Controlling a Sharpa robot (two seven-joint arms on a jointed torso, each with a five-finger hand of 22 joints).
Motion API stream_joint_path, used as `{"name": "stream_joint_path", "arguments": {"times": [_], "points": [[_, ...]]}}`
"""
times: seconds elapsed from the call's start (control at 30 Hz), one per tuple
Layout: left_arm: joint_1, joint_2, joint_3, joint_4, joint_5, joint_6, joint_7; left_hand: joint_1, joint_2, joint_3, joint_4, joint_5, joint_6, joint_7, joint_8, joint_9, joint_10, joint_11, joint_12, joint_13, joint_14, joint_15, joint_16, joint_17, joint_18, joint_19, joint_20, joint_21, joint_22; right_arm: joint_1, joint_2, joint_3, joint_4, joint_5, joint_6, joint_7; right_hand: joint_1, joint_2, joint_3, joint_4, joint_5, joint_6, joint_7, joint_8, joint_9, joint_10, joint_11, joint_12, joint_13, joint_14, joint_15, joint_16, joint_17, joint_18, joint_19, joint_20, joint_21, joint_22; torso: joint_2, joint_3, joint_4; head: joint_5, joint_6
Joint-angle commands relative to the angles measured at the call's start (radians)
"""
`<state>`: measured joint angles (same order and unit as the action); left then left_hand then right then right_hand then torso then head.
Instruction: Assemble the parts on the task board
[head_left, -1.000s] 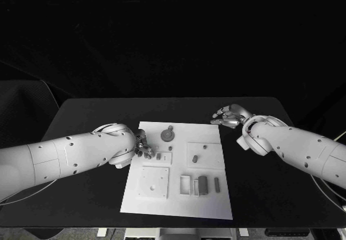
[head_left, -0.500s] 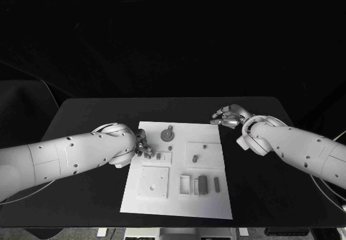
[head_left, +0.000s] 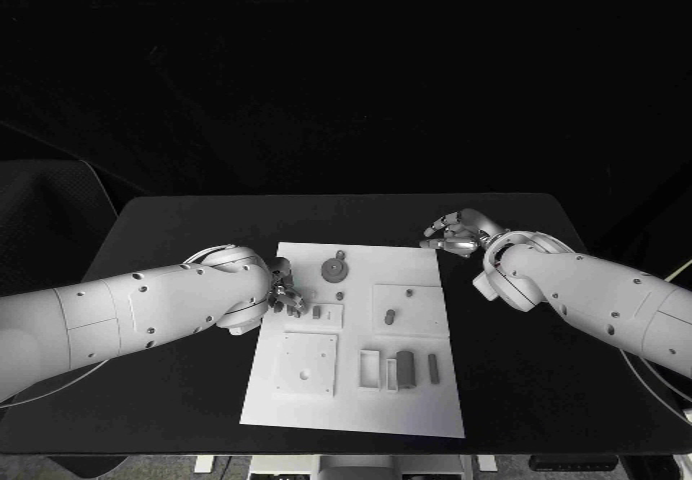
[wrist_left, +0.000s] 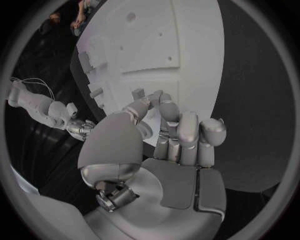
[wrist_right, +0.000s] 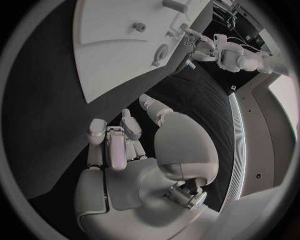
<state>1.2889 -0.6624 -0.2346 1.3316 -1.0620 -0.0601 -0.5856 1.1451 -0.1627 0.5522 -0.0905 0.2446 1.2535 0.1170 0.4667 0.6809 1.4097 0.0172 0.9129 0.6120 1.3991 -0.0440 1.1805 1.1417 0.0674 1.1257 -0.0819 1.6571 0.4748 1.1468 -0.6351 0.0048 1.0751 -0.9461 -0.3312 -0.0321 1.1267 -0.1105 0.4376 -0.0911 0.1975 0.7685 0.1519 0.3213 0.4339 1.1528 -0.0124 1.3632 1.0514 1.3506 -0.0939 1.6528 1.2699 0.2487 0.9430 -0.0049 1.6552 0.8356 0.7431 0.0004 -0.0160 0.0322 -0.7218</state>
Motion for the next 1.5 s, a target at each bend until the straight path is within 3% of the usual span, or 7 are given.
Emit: {"name": "stream_joint_path", "arguments": {"times": [0.03, 0.33, 0.53, 1.03, 1.5], "points": [[-0.004, 0.002, -0.003, -0.001, -0.003, 0.030, -0.003, 0.053, 0.046, 0.057, -0.050, 0.003, 0.063, -0.055, 0.003, 0.002, 0.073, -0.071, 0.002, 0.001, 0.040, -0.067, 0.007, 0.001, 0.158, -0.002, -0.002, 0.037, 0.002, -0.001, 0.001, 0.000, 0.001, -0.002, 0.013, 0.005, -0.009, -0.001, -0.001, 0.006, 0.004, 0.013, 0.018, 0.004, -0.001, -0.005, -0.002, -0.001, -0.001, -0.006, 0.000, 0.008, 0.000, 0.013, 0.006, 0.000, 0.058, -0.001, 0.000, 0.0004, 0.0002, 0.000, 0.000], [-0.004, 0.004, -0.003, -0.002, 0.015, 0.009, 0.000, 0.050, 0.043, 0.055, -0.046, 0.002, 0.062, -0.053, 0.004, 0.003, 0.073, -0.071, 0.004, 0.002, 0.041, -0.067, 0.008, 0.002, 0.157, -0.002, -0.002, 0.038, 0.002, -0.001, 0.001, 0.000, 0.001, -0.002, 0.013, 0.005, -0.010, -0.001, -0.001, 0.007, 0.004, 0.013, 0.018, 0.004, -0.001, -0.005, -0.002, -0.001, -0.001, -0.006, 0.000, 0.008, 0.000, 0.013, 0.006, 0.000, 0.058, -0.001, 0.000, 0.0009, -0.0002, 0.000, 0.001], [-0.004, 0.006, -0.003, -0.006, 0.023, 0.011, -0.002, 0.013, 0.029, 0.029, -0.029, -0.009, 0.033, -0.040, -0.006, 0.001, 0.063, -0.066, 0.003, 0.006, 0.041, -0.066, 0.015, 0.003, 0.156, -0.001, 0.002, 0.045, 0.004, -0.001, 0.000, 0.000, 0.002, -0.002, 0.013, 0.005, -0.010, -0.001, -0.001, 0.007, 0.004, 0.013, 0.018, 0.004, -0.001, -0.005, -0.002, -0.001, -0.001, -0.006, 0.000, 0.008, -0.001, 0.013, 0.006, 0.000, 0.058, -0.001, 0.000, 0.0012, -0.0002, 0.000, 0.001], [-0.004, 0.008, -0.003, -0.008, 0.029, -0.001, -0.001, -0.061, 0.017, -0.032, -0.015, -0.040, 0.021, -0.039, 0.000, 0.007, 0.052, -0.063, 0.011, 0.015, 0.033, -0.064, 0.026, 0.004, 0.155, -0.008, 0.005, 0.051, 0.006, -0.001, -0.001, 0.000, 0.002, -0.002, 0.013, 0.005, -0.012, -0.001, -0.001, 0.007, 0.004, 0.013, 0.018, 0.004, -0.002, -0.006, -0.002, -0.001, -0.001, -0.006, 0.000, 0.008, -0.001, 0.013, 0.006, 0.000, 0.058, -0.001, 0.000, 0.0006, 0.0000, 0.000, 0.000], [-0.004, 0.009, -0.003, -0.009, 0.029, -0.001, 0.000, -0.072, 0.013, -0.041, -0.014, -0.046, 0.016, -0.038, -0.001, 0.007, 0.051, -0.063, 0.013, 0.017, 0.032, -0.064, 0.028, 0.005, 0.155, -0.008, 0.005, 0.052, 0.006, -0.001, -0.001, 0.000, 0.002, -0.002, 0.013, 0.005, -0.012, -0.001, -0.001, 0.008, 0.004, 0.013, 0.018, 0.004, -0.002, -0.006, -0.002, -0.001, -0.002, -0.007, 0.000, 0.008, -0.001, 0.013, 0.006, 0.000, 0.058, -0.001, 0.000, 0.0001, 0.0003, -0.001, -0.001]]}}
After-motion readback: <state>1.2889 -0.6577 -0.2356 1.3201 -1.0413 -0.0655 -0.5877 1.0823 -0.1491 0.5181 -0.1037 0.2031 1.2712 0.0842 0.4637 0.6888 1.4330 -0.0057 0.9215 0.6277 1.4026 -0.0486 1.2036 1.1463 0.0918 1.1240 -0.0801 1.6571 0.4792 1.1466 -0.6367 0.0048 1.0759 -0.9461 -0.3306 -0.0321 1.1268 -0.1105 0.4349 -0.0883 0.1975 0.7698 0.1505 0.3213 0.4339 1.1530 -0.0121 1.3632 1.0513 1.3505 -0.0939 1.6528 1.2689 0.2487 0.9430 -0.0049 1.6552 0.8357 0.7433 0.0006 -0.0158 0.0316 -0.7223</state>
